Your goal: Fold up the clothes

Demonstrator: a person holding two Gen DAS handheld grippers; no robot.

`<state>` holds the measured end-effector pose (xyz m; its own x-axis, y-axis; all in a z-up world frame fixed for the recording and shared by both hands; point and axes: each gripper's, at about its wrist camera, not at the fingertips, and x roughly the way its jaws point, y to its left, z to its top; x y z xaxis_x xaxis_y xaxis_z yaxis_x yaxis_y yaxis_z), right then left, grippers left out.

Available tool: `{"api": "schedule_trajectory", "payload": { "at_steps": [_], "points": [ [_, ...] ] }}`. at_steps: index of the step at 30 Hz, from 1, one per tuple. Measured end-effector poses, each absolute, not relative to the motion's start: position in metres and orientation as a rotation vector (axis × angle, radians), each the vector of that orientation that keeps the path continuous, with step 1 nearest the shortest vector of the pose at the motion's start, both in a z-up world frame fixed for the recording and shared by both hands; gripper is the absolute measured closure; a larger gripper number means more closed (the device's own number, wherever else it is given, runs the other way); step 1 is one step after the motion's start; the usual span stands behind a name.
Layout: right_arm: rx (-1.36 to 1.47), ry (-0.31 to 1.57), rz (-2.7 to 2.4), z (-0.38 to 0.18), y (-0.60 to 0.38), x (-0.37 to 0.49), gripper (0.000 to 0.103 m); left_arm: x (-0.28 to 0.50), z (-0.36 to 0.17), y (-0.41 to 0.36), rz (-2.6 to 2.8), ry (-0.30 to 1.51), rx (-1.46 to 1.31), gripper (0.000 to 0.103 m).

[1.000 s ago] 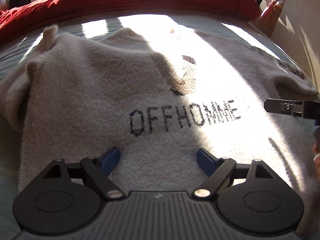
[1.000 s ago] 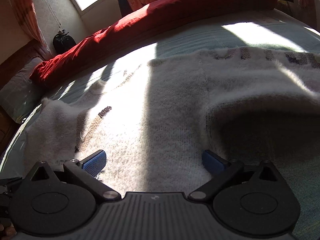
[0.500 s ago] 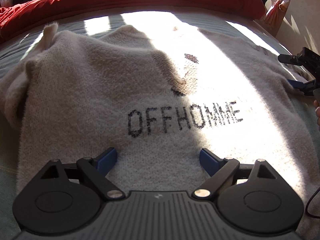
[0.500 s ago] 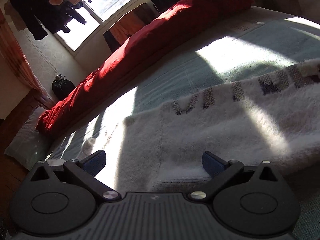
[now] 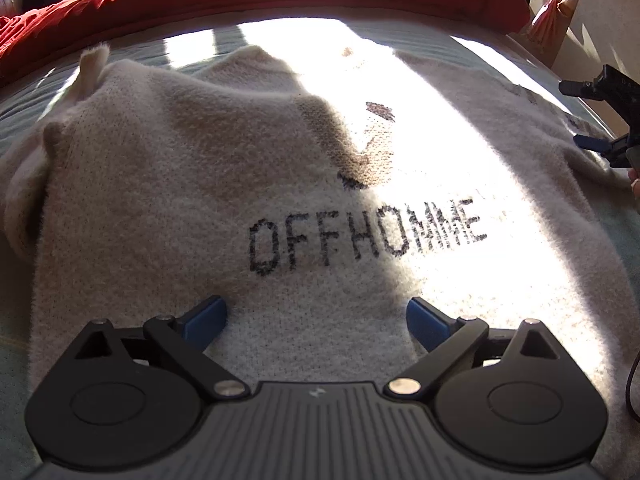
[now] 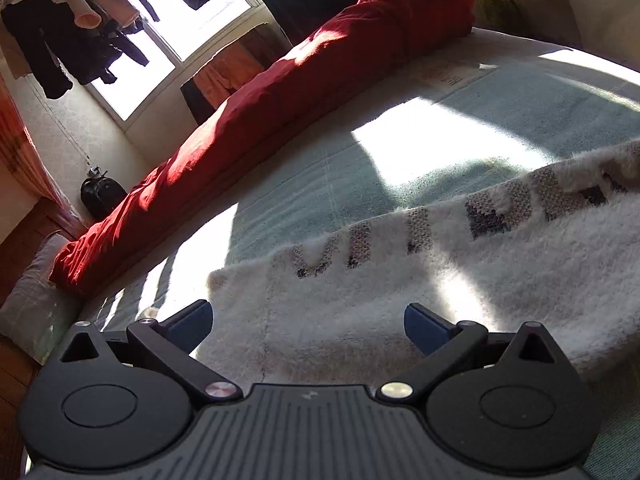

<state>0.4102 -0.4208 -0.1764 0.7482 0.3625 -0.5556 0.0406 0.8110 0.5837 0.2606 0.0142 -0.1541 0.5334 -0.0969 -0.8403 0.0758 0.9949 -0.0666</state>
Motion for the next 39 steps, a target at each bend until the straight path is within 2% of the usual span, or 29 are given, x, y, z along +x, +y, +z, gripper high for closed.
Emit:
{"api": "schedule_trajectory", "payload": {
  "at_steps": [8,15,21,26,33,37,39],
  "points": [
    [0.539,0.714,-0.123,-0.181,-0.515,0.368,0.001,0.260,-0.150,0.012,-0.105,0.999,-0.010,0.006],
    [0.317,0.696,-0.127,-0.152,-0.519,0.401,0.000,0.254,-0.134,-0.008,-0.140,0.965,0.063,0.006],
    [0.464,0.721,-0.105,-0.179,-0.573,0.444,0.000,0.256,-0.129,-0.019,-0.142,0.966,0.106,0.006],
    [0.631,0.692,-0.227,-0.191,-0.638,0.429,0.001,0.258,-0.135,-0.024,-0.144,0.987,0.117,0.006],
    [0.714,0.740,-0.059,-0.174,-0.626,0.414,0.000,0.258,-0.128,-0.034,-0.160,0.976,0.113,0.006],
    [0.557,0.863,-0.211,-0.184,-0.615,0.416,0.000,0.251,-0.121,-0.039,-0.165,0.961,0.128,0.006],
    [0.514,0.842,-0.283,-0.177,-0.606,0.410,0.000,0.248,-0.120,-0.038,-0.162,0.962,0.124,0.006]
  ]
}}
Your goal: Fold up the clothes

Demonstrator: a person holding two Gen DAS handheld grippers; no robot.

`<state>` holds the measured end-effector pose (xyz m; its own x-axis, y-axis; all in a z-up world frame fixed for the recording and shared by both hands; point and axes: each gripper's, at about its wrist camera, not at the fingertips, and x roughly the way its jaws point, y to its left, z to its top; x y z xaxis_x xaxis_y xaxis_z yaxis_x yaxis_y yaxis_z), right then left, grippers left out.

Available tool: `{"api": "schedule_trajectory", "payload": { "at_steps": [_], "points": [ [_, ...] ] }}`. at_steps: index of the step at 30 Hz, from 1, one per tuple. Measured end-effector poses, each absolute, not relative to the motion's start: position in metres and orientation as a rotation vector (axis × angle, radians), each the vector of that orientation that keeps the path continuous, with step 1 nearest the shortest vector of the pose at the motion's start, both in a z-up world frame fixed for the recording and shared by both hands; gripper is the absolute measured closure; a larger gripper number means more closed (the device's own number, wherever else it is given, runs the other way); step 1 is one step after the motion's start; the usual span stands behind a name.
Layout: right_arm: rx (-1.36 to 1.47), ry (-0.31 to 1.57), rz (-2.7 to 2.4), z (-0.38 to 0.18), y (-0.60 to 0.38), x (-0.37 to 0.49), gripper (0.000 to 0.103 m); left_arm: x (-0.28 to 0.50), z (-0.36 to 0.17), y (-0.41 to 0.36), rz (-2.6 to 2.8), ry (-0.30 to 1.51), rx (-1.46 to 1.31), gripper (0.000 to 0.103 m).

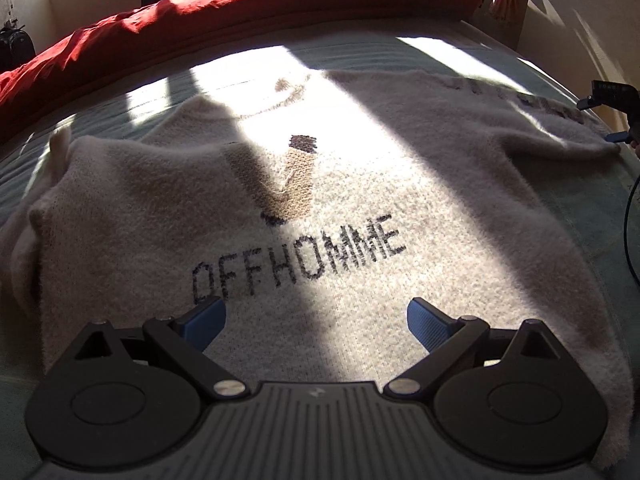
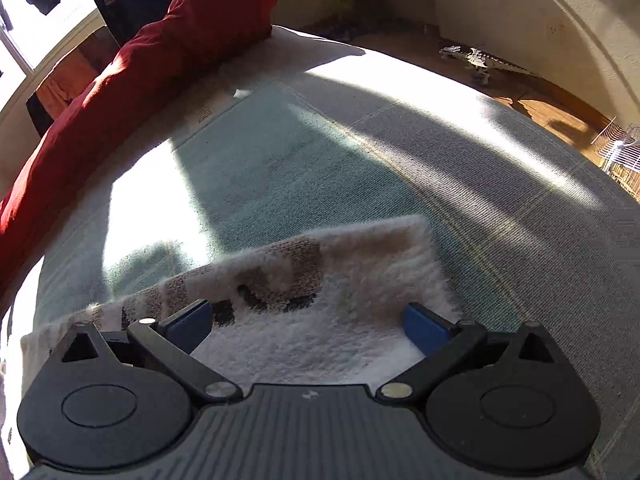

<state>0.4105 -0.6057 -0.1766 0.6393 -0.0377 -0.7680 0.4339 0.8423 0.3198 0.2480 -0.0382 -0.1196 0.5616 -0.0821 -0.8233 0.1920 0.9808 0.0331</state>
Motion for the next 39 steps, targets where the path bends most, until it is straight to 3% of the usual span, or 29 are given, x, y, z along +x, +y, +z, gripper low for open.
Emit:
{"api": "schedule_trajectory", "payload": {
  "at_steps": [5,9,14,19,24,29,39],
  "points": [
    [0.235,0.849,-0.154,-0.158,-0.538,0.419,0.000,0.242,-0.118,-0.042,-0.158,0.962,0.132,0.006],
    [0.057,0.947,-0.173,-0.188,-0.504,0.433,0.000,0.237,-0.114,-0.045,-0.169,0.952,0.136,0.006],
    [0.124,0.884,-0.149,-0.198,-0.514,0.413,0.000,0.230,-0.114,-0.045,-0.182,0.947,0.145,0.006],
    [0.081,1.059,-0.162,-0.176,-0.508,0.425,0.000,0.224,-0.111,-0.039,-0.185,0.930,0.111,0.006],
    [0.155,1.006,0.014,-0.145,-0.449,0.437,0.000,0.220,-0.105,-0.038,-0.195,0.916,0.101,0.006],
    [0.051,0.990,0.142,-0.158,-0.373,0.466,0.000,0.215,-0.098,-0.031,-0.178,0.900,0.093,0.006],
    [0.079,1.029,-0.063,-0.173,-0.451,0.437,0.000,0.212,-0.102,-0.016,-0.163,0.900,0.042,0.006]
  ]
}}
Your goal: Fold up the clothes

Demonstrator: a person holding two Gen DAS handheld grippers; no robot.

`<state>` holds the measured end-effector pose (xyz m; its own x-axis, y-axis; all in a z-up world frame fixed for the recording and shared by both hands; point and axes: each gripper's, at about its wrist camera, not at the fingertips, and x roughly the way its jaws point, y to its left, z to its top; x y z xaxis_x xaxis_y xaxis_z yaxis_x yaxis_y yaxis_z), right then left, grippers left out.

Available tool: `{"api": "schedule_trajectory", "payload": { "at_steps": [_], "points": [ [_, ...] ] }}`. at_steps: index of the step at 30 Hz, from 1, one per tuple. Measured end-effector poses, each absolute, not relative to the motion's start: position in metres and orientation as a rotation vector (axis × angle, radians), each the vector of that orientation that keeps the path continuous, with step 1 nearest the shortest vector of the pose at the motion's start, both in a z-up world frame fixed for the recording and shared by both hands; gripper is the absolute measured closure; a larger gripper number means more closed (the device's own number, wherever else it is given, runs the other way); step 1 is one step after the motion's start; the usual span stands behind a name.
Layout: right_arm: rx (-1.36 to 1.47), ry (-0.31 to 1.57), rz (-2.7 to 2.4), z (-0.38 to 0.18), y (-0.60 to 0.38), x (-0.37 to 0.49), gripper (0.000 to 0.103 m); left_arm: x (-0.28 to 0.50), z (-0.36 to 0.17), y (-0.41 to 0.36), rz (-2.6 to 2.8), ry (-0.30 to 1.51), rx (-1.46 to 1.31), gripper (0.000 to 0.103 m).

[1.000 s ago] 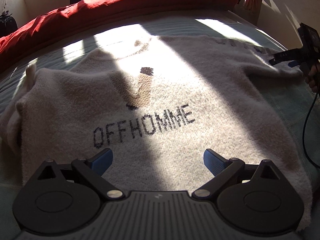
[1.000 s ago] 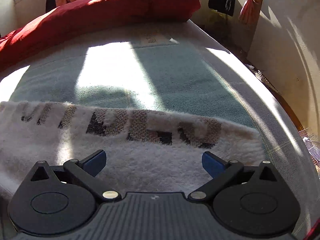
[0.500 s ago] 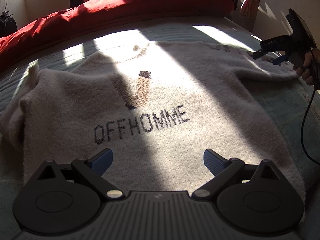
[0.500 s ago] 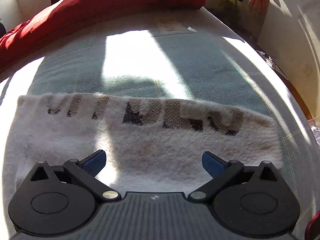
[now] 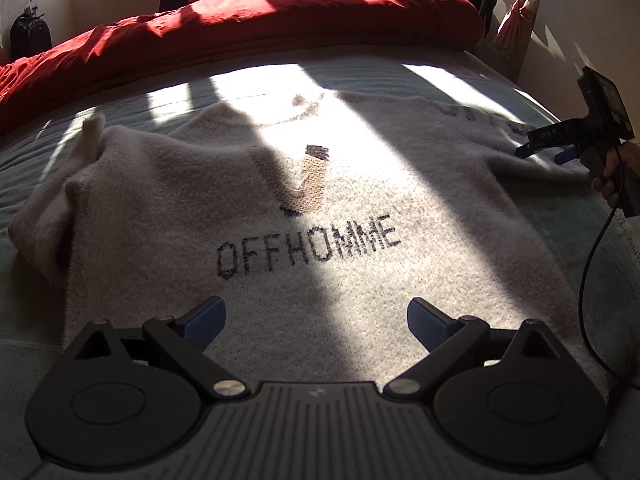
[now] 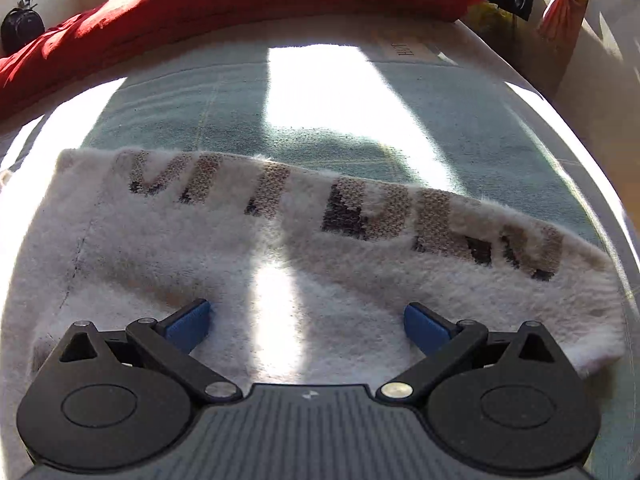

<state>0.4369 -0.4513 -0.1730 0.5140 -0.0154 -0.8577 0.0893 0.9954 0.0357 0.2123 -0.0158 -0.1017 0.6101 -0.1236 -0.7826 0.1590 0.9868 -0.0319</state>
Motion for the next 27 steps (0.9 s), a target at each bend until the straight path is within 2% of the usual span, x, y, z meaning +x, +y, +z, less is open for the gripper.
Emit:
{"api": "schedule_trajectory", "payload": {
  "at_steps": [4,8,12,15,19,27],
  "points": [
    [0.065,1.008,-0.090,-0.156,-0.438,0.429,0.000,0.210,-0.099,-0.021,-0.187,0.891,0.050,0.006],
    [0.044,0.964,0.138,-0.137,-0.378,0.433,0.000,0.208,-0.095,-0.025,-0.187,0.882,0.069,0.006],
    [-0.126,0.963,0.245,-0.151,-0.325,0.433,0.000,0.206,-0.094,-0.025,-0.180,0.879,0.088,0.006],
    [-0.127,0.970,0.238,-0.168,-0.335,0.427,0.000,0.205,-0.096,-0.023,-0.172,0.883,0.104,0.006],
    [-0.021,0.987,0.208,-0.156,-0.355,0.416,0.000,0.204,-0.099,-0.019,-0.170,0.886,0.105,0.006],
    [-0.143,0.917,0.385,-0.120,-0.290,0.378,0.000,0.197,-0.099,-0.022,-0.173,0.891,0.125,0.006]
  ]
}}
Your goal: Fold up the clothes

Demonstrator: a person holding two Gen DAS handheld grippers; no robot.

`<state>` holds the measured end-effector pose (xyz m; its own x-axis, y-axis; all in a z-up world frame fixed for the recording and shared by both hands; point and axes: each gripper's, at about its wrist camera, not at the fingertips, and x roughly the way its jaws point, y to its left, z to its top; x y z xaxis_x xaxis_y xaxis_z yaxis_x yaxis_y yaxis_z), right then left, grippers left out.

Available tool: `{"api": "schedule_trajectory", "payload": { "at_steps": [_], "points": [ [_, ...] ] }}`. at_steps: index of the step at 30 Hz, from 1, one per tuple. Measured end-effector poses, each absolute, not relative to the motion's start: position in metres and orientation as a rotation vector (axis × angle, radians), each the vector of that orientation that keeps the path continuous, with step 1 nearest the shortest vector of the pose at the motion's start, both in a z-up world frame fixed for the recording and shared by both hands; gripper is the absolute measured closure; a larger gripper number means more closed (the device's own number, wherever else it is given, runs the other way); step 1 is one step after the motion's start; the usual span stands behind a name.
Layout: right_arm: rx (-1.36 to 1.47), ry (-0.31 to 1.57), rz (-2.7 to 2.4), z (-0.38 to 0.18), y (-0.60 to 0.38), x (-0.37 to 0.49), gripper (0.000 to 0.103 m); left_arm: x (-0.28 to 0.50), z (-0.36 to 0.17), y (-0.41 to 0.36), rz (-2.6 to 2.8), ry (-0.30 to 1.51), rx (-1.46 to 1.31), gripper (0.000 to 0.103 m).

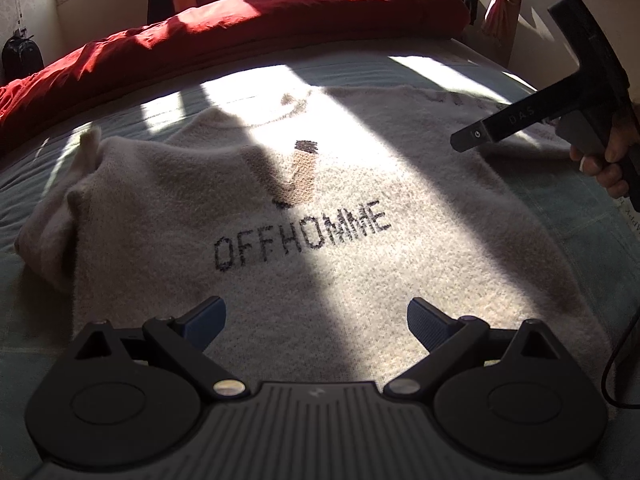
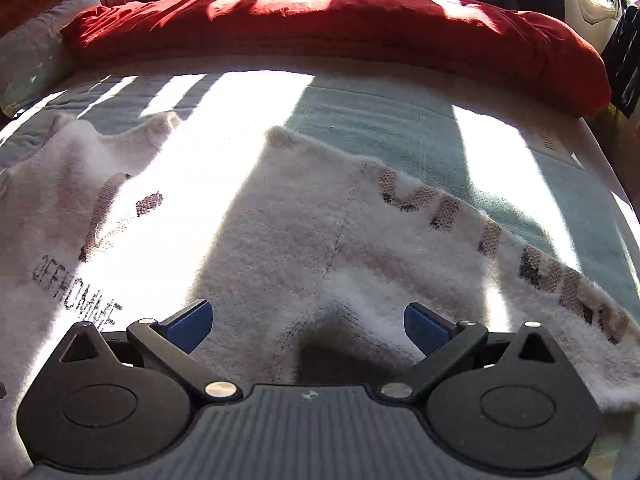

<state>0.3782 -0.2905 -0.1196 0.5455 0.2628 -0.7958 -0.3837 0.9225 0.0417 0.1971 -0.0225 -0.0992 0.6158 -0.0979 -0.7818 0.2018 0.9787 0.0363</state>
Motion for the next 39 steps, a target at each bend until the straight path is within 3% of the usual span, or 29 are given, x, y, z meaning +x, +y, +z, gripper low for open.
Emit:
{"api": "schedule_trajectory", "payload": {
  "at_steps": [8,17,29,39],
  "points": [
    [-0.064,1.037,0.563,-0.156,-0.238,0.348,0.000,0.188,-0.098,-0.013,-0.138,0.906,0.145,0.006],
    [0.056,1.088,0.455,-0.150,-0.261,0.270,0.000,0.180,-0.126,-0.023,-0.209,0.968,0.208,0.006],
    [0.019,1.040,0.299,-0.166,-0.243,0.248,0.000,0.109,-0.152,-0.028,-0.274,1.087,0.304,0.004],
    [0.016,0.965,0.299,-0.145,-0.246,0.243,0.000,0.145,-0.125,-0.051,-0.334,0.944,0.280,0.004]
  ]
}}
